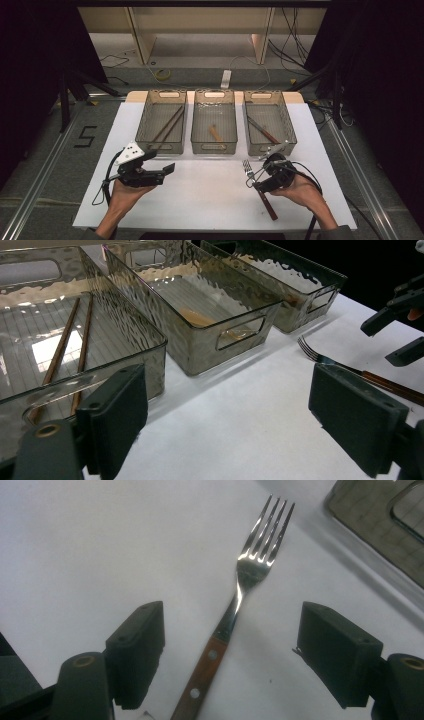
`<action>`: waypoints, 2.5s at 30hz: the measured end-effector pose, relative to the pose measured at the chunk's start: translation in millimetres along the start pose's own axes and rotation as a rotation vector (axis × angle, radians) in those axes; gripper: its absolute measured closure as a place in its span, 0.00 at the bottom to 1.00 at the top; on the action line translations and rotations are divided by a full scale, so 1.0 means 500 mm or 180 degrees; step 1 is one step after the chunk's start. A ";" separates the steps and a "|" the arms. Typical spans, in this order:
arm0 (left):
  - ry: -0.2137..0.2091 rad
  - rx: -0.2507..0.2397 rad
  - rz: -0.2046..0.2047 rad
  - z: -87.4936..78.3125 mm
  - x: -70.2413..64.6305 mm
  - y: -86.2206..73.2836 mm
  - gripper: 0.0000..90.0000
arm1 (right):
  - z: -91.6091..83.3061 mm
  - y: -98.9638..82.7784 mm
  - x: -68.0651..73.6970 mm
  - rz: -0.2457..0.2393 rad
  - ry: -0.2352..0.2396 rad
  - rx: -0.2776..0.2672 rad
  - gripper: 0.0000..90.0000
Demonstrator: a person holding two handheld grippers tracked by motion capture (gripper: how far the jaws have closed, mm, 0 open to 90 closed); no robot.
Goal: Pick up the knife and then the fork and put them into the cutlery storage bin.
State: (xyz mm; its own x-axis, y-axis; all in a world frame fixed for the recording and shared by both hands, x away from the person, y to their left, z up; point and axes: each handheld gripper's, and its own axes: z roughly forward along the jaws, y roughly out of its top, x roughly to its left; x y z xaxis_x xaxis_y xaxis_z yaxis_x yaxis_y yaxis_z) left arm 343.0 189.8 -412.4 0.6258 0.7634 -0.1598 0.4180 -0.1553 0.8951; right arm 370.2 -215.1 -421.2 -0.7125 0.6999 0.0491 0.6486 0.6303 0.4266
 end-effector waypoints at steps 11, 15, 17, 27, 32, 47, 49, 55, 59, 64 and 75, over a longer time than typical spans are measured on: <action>0.0005 -0.0008 0.0004 -0.001 0.000 0.000 0.17 | 0.009 -0.022 0.012 -0.0027 0.0024 0.0088 0.32; 0.0006 -0.0005 0.0007 -0.001 0.000 0.000 0.17 | 0.015 -0.029 0.015 -0.0034 0.0019 0.0125 0.33; 0.0007 -0.0009 0.0005 -0.002 0.000 0.000 0.17 | 0.016 -0.031 0.016 -0.0036 0.0012 0.0152 0.34; 0.0010 -0.0009 0.0005 -0.004 0.000 -0.001 0.17 | 0.027 -0.048 0.022 -0.0063 -0.0019 0.0251 0.38; 0.0010 -0.0001 0.0004 -0.003 -0.001 -0.001 0.17 | 0.033 -0.051 0.024 -0.0078 -0.0009 0.0289 0.41; 0.0007 -0.0003 0.0004 -0.003 -0.001 -0.001 0.17 | 0.046 -0.060 0.021 -0.0097 -0.0044 0.0389 0.55; 0.0007 -0.0002 0.0003 -0.004 -0.001 -0.001 0.17 | 0.047 -0.061 0.023 -0.0117 -0.0048 0.0398 0.56; 0.0008 -0.0006 -0.0002 -0.004 -0.001 -0.001 0.17 | 0.050 -0.061 0.028 -0.0171 -0.0049 0.0455 0.63; 0.0010 0.0000 0.0006 -0.004 -0.001 -0.001 0.17 | 0.051 -0.061 0.029 -0.0197 -0.0069 0.0465 0.68; 0.0010 0.0001 0.0004 -0.004 -0.001 -0.001 0.17 | 0.051 -0.063 0.026 -0.0197 -0.0096 0.0461 0.73; 0.0011 0.0012 0.0014 -0.004 -0.002 -0.002 0.17 | 0.052 -0.061 0.026 -0.0205 -0.0126 0.0484 0.81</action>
State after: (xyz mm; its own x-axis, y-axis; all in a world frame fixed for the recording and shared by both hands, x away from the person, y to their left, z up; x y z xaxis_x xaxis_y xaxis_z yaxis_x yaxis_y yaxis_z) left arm 340.8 190.4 -412.3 0.6255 0.7648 -0.1543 0.4176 -0.1611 0.8942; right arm 348.0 -216.4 -457.1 -0.7447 0.6673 -0.0107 0.6372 0.7157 0.2860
